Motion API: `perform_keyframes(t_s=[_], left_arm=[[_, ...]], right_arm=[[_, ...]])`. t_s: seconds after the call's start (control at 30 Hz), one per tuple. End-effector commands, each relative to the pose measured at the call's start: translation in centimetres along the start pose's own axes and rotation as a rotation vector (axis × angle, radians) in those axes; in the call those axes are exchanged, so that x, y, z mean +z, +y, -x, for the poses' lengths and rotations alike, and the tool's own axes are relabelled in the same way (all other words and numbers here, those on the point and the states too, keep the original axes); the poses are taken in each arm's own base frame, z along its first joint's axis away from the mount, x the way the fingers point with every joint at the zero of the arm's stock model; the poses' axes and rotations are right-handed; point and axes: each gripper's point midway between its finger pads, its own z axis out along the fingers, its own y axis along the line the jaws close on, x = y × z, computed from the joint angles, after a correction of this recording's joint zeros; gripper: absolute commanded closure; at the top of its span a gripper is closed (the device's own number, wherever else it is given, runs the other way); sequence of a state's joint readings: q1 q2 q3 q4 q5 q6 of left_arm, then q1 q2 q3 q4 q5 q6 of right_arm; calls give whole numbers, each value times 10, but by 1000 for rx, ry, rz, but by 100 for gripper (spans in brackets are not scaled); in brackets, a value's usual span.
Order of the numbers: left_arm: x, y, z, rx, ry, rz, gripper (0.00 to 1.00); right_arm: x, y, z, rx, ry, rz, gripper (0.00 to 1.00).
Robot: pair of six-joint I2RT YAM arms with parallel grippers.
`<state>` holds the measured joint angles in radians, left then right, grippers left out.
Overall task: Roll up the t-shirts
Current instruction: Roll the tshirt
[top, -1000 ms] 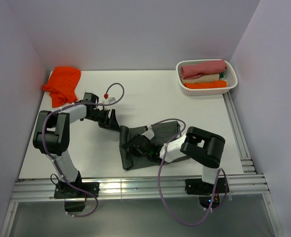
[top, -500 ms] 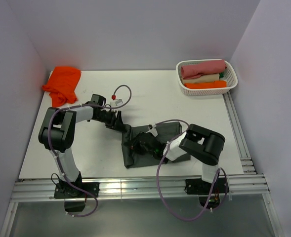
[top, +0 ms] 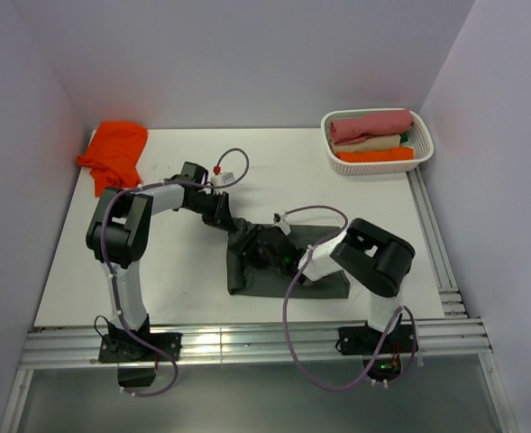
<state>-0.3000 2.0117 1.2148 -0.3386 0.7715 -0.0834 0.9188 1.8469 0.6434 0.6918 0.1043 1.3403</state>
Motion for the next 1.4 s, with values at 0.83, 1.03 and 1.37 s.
perform_keyframes(t_s=[0.83, 1.03, 1.37], left_arm=[[9, 32, -8, -10, 66, 286, 93], [10, 33, -11, -6, 75, 289, 93], [14, 33, -16, 3, 97, 295, 94]], right_arm=[[-54, -19, -96, -204, 104, -296, 56], [-61, -7, -110, -267, 148, -270, 42], [-89, 31, -127, -399, 214, -248, 38]])
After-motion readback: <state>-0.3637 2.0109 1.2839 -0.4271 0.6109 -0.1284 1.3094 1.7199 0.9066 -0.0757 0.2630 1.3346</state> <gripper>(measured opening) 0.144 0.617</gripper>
